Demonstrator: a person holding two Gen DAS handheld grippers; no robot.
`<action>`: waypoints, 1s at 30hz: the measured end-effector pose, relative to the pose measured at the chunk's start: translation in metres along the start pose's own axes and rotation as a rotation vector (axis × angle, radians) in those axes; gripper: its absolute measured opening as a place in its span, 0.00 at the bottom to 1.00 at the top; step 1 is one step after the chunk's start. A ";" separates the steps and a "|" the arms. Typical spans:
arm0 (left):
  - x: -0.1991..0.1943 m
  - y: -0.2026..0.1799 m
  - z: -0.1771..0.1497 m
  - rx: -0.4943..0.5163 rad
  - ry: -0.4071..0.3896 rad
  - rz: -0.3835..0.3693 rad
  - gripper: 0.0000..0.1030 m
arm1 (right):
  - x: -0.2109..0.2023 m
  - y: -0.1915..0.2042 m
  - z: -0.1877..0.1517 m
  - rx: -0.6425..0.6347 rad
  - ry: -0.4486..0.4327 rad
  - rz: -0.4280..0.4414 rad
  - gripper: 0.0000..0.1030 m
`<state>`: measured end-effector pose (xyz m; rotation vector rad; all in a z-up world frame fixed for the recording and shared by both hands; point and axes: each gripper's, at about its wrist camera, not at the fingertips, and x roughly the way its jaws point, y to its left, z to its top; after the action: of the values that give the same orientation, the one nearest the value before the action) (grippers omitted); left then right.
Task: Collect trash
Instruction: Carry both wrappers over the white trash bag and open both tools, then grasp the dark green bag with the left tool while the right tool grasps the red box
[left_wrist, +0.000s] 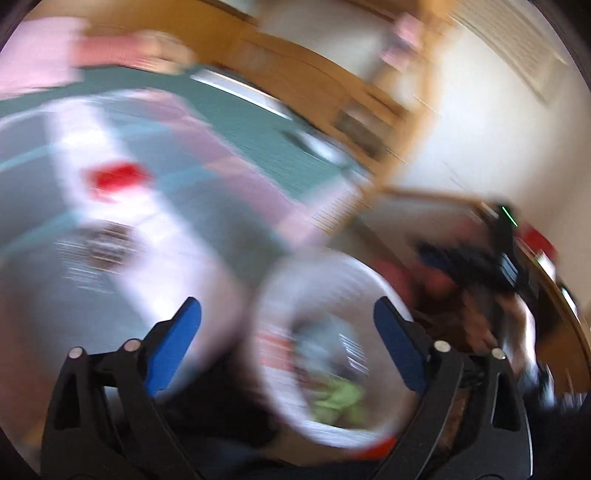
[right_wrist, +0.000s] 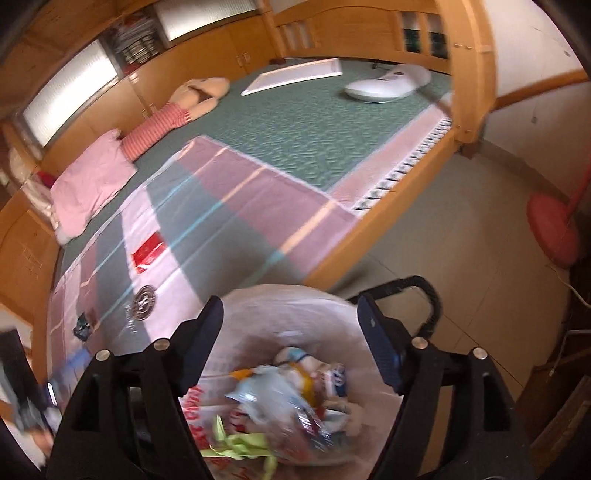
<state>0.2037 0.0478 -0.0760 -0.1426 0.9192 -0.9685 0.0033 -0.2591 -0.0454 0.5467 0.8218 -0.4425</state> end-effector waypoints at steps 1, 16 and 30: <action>-0.014 0.025 0.010 -0.043 -0.040 0.098 0.96 | 0.008 0.012 0.003 -0.020 0.010 0.014 0.72; -0.041 0.277 0.017 -0.568 -0.158 0.447 0.96 | 0.264 0.273 0.049 0.160 0.324 0.433 0.82; -0.017 0.270 0.014 -0.423 -0.043 0.614 0.72 | 0.360 0.351 0.042 -0.222 0.234 -0.084 0.71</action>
<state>0.3839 0.2152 -0.1882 -0.2202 1.0345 -0.1969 0.4434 -0.0694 -0.2041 0.3622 1.1067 -0.3615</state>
